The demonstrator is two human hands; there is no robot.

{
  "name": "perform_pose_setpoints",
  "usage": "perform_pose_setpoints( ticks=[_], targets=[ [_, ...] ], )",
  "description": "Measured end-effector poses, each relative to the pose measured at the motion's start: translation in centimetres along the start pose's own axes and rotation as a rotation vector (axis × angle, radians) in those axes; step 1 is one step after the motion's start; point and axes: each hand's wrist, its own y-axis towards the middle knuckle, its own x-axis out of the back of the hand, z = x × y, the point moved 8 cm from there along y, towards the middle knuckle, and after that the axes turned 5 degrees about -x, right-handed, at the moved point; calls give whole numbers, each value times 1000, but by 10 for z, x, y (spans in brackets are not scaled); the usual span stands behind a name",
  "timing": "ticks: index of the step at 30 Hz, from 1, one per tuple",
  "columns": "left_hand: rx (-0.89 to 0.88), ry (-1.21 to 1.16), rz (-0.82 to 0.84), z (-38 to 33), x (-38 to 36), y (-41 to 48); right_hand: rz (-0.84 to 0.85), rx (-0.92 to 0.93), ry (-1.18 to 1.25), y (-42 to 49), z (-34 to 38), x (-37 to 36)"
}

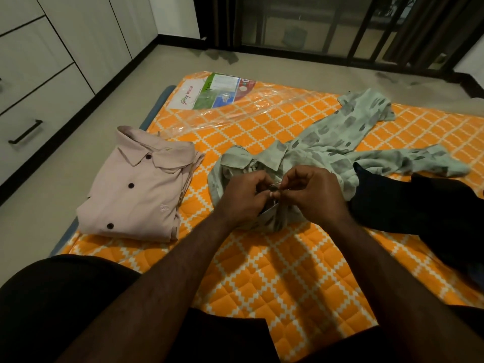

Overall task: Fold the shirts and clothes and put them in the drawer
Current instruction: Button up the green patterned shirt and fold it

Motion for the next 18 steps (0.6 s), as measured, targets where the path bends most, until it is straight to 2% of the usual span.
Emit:
perform_pose_setpoints(
  ticks=[4,8,10,14,18],
  targets=[
    [22,19,-104,-1,5,-2,-92,48,-93,0,3,1],
    [-1,-14,-138,-1,6,-3,-56,5,-44,1,-1,1],
    [-8,-117,-142,0,9,-3,-10,-51,92,0,-4,0],
    [-68,-242,-213,-2,20,0,73,-276,650,-4,-11,-1],
    [-67,-302,-228,-1,22,1,60,-362,709,-5,-16,-7]
  ],
)
